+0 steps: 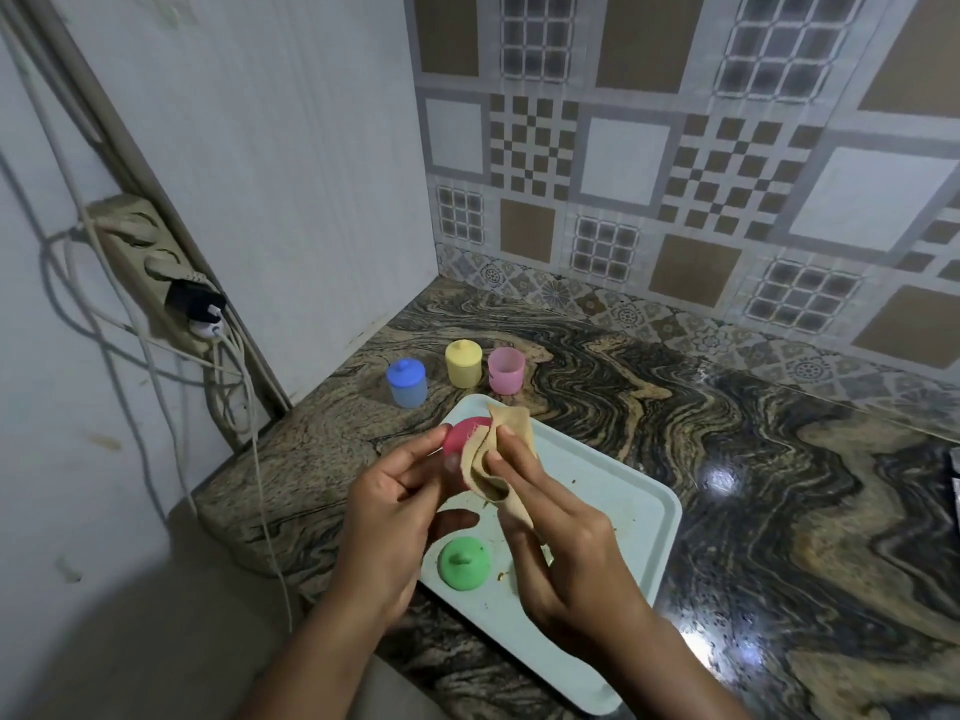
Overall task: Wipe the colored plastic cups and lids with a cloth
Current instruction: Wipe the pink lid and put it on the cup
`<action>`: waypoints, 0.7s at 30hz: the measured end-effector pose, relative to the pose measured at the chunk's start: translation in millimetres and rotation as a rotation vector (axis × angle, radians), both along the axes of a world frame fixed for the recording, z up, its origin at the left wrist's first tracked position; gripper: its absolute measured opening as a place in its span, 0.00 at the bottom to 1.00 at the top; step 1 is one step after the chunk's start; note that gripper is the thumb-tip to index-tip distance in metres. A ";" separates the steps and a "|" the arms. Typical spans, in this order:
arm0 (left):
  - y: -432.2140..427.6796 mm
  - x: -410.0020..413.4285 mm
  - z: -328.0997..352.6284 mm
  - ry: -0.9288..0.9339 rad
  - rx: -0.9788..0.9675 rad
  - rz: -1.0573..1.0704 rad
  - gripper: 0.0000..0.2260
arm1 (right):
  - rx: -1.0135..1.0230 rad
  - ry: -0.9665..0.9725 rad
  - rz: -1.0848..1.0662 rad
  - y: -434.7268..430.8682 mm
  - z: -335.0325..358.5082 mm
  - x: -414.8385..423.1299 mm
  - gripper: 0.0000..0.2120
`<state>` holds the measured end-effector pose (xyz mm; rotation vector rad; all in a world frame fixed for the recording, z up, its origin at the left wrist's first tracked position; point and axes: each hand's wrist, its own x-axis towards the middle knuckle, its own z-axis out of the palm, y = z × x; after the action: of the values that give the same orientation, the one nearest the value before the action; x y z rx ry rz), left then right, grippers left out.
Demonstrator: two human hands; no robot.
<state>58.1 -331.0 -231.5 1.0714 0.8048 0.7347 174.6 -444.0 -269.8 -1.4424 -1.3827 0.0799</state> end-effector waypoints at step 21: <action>-8.8 1.1 -20.6 0.025 0.048 0.127 0.16 | -0.156 0.577 0.014 9.6 -2.9 -1.8 0.21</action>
<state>59.2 -339.8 -252.1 1.0815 0.8859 0.8530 172.7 -434.4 -272.7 -1.3898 -0.9232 0.5784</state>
